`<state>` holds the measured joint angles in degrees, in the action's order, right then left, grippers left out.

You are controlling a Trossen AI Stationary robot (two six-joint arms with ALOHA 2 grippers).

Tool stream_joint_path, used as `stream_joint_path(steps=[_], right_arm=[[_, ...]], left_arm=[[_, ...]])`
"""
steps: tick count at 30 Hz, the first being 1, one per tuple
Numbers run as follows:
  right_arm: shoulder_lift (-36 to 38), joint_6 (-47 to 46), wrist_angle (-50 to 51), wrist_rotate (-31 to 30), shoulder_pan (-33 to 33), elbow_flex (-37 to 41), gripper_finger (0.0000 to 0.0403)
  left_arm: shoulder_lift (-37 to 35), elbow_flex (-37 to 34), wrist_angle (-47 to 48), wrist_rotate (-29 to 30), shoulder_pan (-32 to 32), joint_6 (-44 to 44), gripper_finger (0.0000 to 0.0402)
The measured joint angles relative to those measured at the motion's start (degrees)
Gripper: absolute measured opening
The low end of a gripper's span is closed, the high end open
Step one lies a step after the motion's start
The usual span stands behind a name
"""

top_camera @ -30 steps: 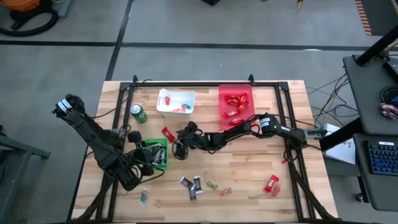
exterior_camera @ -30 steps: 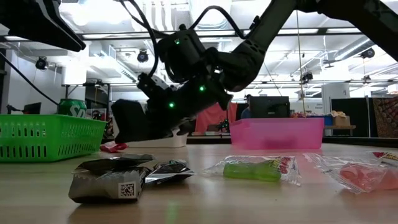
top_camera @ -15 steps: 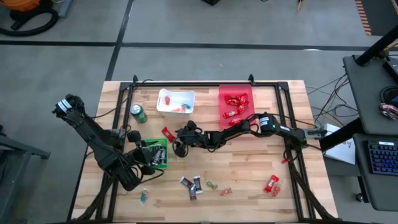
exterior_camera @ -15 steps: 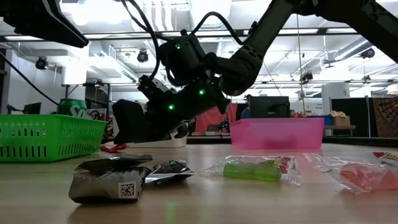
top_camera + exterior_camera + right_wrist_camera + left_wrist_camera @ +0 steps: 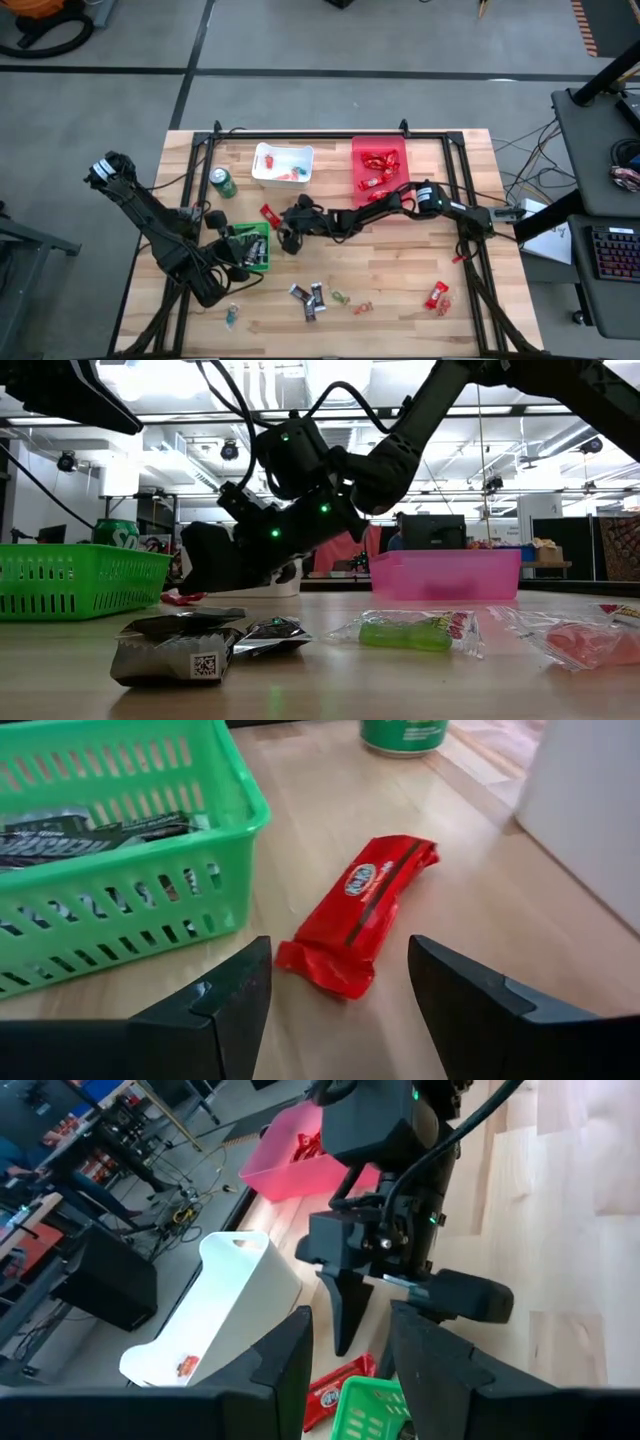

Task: Organize candy in baskets
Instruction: Put the red chocolate into the pink bin

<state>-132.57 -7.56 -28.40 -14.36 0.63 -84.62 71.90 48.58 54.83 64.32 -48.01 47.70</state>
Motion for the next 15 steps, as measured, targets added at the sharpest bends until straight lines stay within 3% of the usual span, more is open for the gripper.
stream_joint_path(steps=[7,15], right_arm=[[0.00,-2.64,9.88,1.34,-0.69,-3.34,0.0223],[0.00,-2.87,9.66,1.37,-0.89,-4.08,0.0223]], left_arm=[[0.00,0.00,-0.22,2.30,0.00,0.00,0.0121],[0.02,0.00,-0.39,2.34,0.00,0.00,0.0121]])
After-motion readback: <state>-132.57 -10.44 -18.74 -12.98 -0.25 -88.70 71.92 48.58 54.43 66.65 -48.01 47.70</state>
